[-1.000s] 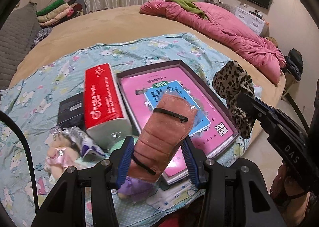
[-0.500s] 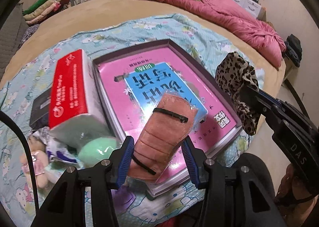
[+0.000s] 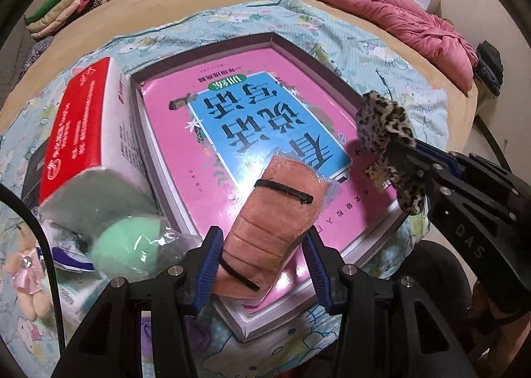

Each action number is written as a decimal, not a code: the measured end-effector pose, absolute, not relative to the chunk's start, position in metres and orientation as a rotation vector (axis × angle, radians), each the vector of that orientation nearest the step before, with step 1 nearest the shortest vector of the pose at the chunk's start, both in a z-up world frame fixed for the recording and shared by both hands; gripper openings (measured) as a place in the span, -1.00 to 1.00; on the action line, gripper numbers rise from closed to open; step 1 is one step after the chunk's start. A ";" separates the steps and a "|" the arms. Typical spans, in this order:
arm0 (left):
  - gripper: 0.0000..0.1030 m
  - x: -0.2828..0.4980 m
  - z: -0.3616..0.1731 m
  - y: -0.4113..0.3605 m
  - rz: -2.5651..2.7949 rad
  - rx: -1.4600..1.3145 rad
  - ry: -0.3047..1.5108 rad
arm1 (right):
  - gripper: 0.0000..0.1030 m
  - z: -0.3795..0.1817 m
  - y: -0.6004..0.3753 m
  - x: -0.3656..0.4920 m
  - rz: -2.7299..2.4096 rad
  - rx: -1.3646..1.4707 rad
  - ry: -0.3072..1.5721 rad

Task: Organize soft objects
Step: 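Carry the pink pouch and leopard-print cloth with both tools over the pink book tray, then lower both items into the pink tray and open both tools, then move both open tools back to the pile beside the teddy bear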

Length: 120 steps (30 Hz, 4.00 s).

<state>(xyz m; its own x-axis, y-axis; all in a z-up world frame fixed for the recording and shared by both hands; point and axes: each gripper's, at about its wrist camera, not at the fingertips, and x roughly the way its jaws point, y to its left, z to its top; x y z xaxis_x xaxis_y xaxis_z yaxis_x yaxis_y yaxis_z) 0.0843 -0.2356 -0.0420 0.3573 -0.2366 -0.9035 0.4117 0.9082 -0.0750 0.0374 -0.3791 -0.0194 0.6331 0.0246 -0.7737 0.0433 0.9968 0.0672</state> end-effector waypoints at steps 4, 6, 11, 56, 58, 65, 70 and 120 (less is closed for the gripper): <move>-0.03 0.083 -0.045 -0.237 -0.435 0.176 1.141 | -0.70 -0.025 -0.382 0.040 0.006 0.112 0.911; -0.02 0.084 -0.049 -0.237 -0.438 0.172 1.151 | -0.69 -0.027 -0.383 0.041 0.015 0.130 0.921; -0.02 0.084 -0.052 -0.239 -0.445 0.172 1.161 | -0.58 -0.031 -0.383 0.043 0.048 0.169 0.946; 0.69 0.061 0.011 -0.217 -0.480 0.135 0.976 | 0.58 0.004 -0.390 0.019 -0.033 0.214 0.721; 0.69 0.059 0.016 -0.213 -0.473 0.137 0.962 | 0.58 0.008 -0.387 0.018 -0.022 0.218 0.710; 0.70 0.056 0.029 -0.194 -0.439 0.123 0.943 | 0.59 0.025 -0.372 0.012 0.014 0.203 0.651; 0.70 0.052 0.037 -0.182 -0.422 0.113 0.929 | 0.59 0.038 -0.359 0.008 0.032 0.179 0.618; 0.70 0.049 0.004 0.051 -0.106 -0.145 0.997 | 0.60 0.040 -0.215 0.003 0.371 -0.193 0.697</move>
